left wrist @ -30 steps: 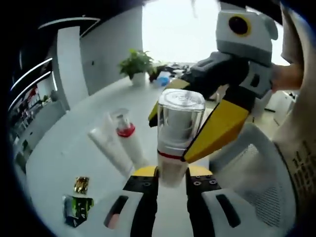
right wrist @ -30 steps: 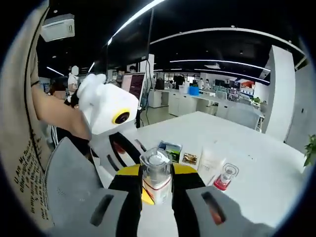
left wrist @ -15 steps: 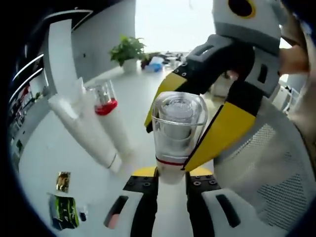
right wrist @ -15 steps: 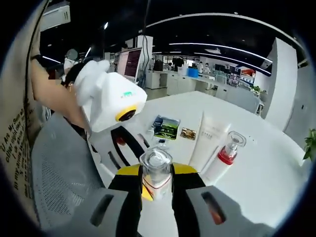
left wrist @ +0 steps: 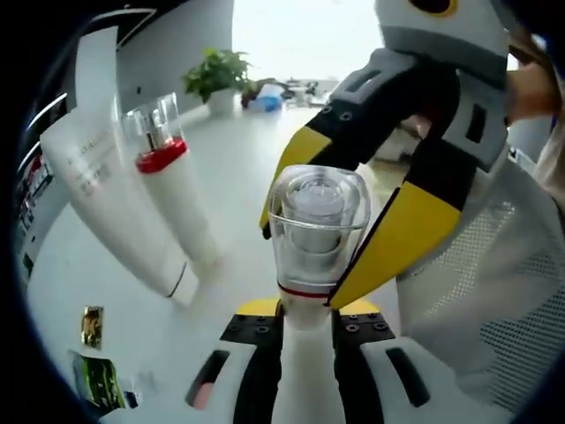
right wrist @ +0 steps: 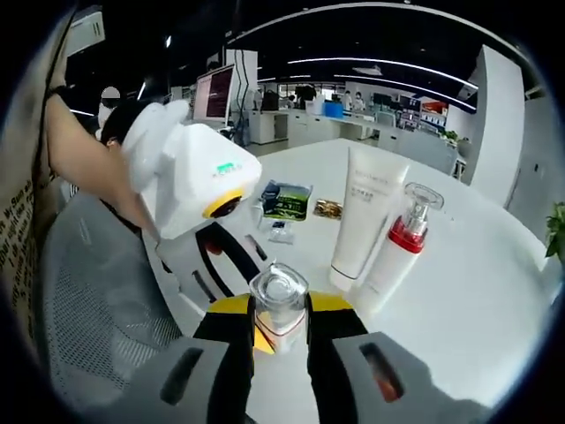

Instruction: Arrange the skincare products in the storage area until every visible bottle or jar stands upright without overlapping.

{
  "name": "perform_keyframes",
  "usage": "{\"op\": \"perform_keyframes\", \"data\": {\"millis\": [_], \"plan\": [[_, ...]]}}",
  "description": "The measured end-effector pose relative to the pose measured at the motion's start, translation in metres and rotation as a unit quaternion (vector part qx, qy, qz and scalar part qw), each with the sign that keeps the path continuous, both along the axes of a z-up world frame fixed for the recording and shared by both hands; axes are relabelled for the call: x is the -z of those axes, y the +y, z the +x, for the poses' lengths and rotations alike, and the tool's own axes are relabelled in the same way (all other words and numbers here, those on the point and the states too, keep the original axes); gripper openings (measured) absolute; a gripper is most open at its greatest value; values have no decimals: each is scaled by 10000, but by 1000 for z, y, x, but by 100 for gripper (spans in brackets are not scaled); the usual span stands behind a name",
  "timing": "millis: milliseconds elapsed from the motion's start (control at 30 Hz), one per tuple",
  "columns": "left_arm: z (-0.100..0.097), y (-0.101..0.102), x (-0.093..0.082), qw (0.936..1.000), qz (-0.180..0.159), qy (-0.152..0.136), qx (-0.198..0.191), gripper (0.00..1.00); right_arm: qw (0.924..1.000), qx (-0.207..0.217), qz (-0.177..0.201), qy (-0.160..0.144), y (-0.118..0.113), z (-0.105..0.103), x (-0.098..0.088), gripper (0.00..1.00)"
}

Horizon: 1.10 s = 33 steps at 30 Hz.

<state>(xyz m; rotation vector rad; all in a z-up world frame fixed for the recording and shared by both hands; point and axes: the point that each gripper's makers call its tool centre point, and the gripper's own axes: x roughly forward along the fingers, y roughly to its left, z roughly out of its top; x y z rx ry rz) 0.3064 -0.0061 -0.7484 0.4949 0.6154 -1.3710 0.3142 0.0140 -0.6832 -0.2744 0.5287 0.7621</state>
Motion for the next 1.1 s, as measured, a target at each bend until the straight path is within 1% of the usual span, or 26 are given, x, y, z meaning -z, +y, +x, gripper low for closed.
{"op": "perform_keyframes", "data": {"millis": [200,267,500,667,800,867,1000,1100], "plan": [[2,-2,7,9999,41,38,106,17,9999,58,-47,82,-2,2,7,22],[3,-4,6,9999,-21,80,105,17,9999,108,-11,57,-3,5,6,22],[10,-10,7,9998,-92,40,173,17,9997,254,6,6,-10,12,7,22],[17,-15,6,9997,-124,41,195,17,9990,430,48,98,-17,20,9,22],[25,-19,7,9997,-143,37,215,17,9983,546,121,181,-19,23,14,27],[28,-20,6,9996,-143,28,233,17,9981,580,68,194,-20,25,17,28],[36,-23,7,9996,-131,10,265,17,9971,711,-37,279,-28,29,25,26],[42,-26,7,9995,-149,9,293,17,9960,838,-16,314,-35,34,28,24]]}}
